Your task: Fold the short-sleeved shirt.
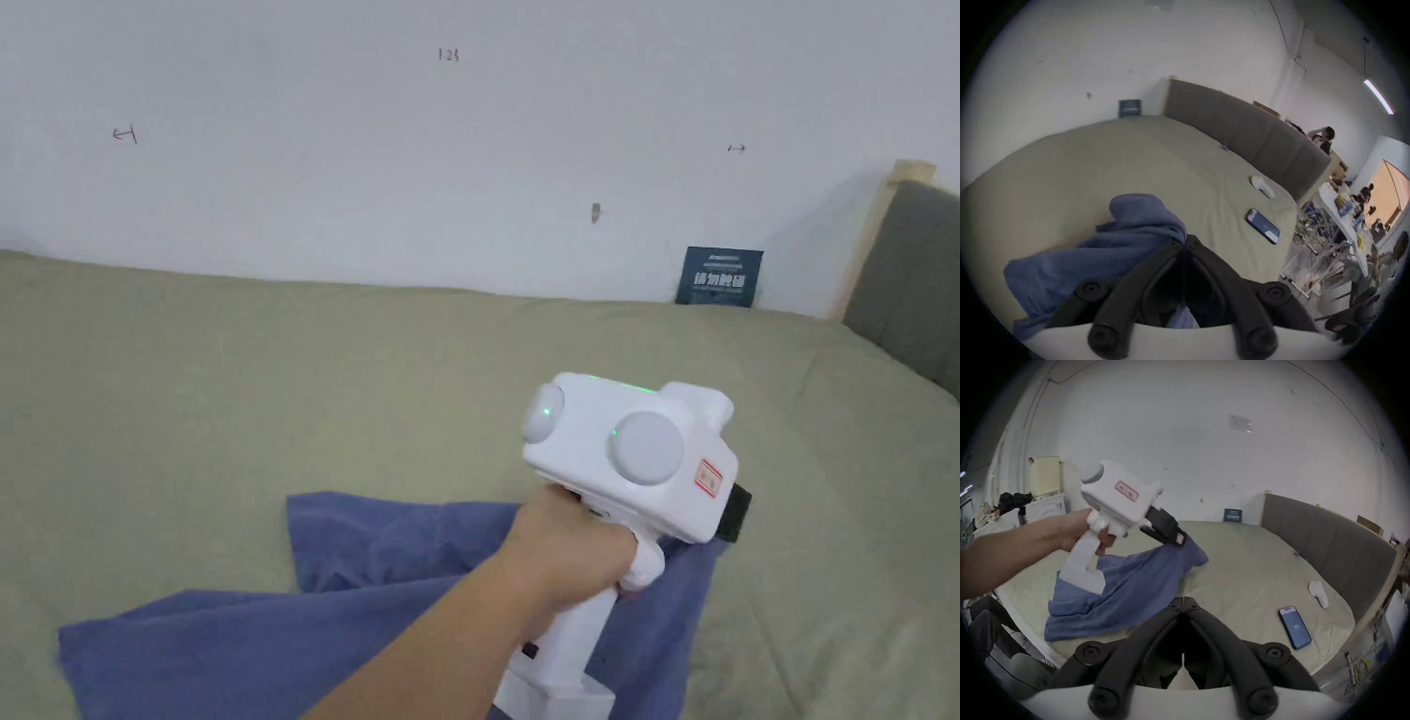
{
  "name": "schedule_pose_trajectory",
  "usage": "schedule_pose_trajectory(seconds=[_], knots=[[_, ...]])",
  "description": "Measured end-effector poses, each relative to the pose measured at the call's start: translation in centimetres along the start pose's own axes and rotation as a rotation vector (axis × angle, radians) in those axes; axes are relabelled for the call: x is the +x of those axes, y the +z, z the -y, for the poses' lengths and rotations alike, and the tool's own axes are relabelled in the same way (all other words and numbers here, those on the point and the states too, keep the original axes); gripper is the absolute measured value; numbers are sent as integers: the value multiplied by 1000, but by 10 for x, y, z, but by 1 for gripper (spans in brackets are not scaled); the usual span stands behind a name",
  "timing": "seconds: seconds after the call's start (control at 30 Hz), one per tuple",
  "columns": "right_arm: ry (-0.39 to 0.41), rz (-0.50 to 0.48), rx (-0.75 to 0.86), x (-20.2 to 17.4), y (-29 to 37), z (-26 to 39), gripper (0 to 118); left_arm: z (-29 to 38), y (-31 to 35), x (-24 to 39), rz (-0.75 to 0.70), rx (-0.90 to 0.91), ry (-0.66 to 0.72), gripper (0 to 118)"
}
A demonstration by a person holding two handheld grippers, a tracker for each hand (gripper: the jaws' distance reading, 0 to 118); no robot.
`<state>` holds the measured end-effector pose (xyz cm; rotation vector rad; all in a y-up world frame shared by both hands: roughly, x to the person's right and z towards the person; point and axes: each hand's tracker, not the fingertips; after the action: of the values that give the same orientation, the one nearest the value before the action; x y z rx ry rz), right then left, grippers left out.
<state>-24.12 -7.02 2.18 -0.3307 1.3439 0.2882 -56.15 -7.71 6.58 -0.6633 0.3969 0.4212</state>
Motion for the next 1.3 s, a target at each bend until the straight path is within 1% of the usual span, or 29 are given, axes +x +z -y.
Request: schedule_pose_trajectory(seconds=[0.03,0.07,0.1,0.13,0.17,0.2,0.27,0.37,0.43,0.53,0.6,0.63,0.67,0.7,0.73,0.8,0.83,0.87,0.93,1.03,1.07,1.1,1.13,1.17,1.23,1.27,1.3], knots=[[-10,8,-3,3,-1,1,0,7,-11,6,-17,3,-1,8],[-19,14,-7,6,-2,2,0,16,-20,10,-33,12,-5,34],[-30,20,-7,8,-3,2,0,23,-22,7,-41,49,21,46],[-38,22,-7,9,-4,3,0,29,-21,3,-26,87,75,46],[-39,27,-10,9,-5,2,0,33,-16,-2,-18,97,126,84],[-37,30,-10,10,-5,2,0,37,-5,-10,-36,91,152,110],[-30,32,3,10,-4,-1,0,47,34,-33,-97,173,205,110],[-42,26,21,12,-6,-9,0,68,109,-73,-250,297,246,110],[-47,11,42,10,-8,-14,0,93,162,-99,-365,349,273,109],[-29,-14,75,4,-13,-22,0,138,239,-123,-546,399,308,109],[-18,-30,90,1,-18,-27,0,168,279,-131,-626,417,343,106],[-15,-38,98,-1,-22,-28,0,184,296,-132,-653,413,356,100],[-13,-51,104,-4,-26,-30,0,200,310,-131,-690,422,360,82],[-12,-61,105,-6,-31,-31,0,212,319,-129,-723,419,356,37],[-9,-71,104,-9,-35,-32,0,223,326,-120,-763,402,345,6],[0,-79,103,-13,-45,-33,0,245,334,-117,-845,392,358,3],[3,-90,101,-16,-49,-33,0,255,337,-118,-823,381,368,3],[6,-98,100,-18,-52,-33,0,261,337,-119,-788,341,413,0],[10,-114,96,-23,-58,-31,0,273,331,-125,-764,296,474,0],[20,-126,72,-28,-67,-29,0,277,310,-149,-756,185,498,0],[24,-129,66,-28,-69,-28,0,275,302,-161,-731,157,507,1],[29,-132,62,-28,-70,-27,0,272,296,-171,-706,135,516,3],[39,-130,54,-28,-72,-26,0,271,287,-188,-729,156,522,3],[46,-123,48,-26,-73,-25,0,265,279,-203,-729,148,529,14],[55,-107,33,-21,-76,-24,0,257,262,-232,-672,92,592,79],[54,-97,26,-17,-76,-23,0,253,252,-248,-677,67,623,102],[52,-89,19,-13,-76,-23,0,250,245,-261,-669,50,639,113]])
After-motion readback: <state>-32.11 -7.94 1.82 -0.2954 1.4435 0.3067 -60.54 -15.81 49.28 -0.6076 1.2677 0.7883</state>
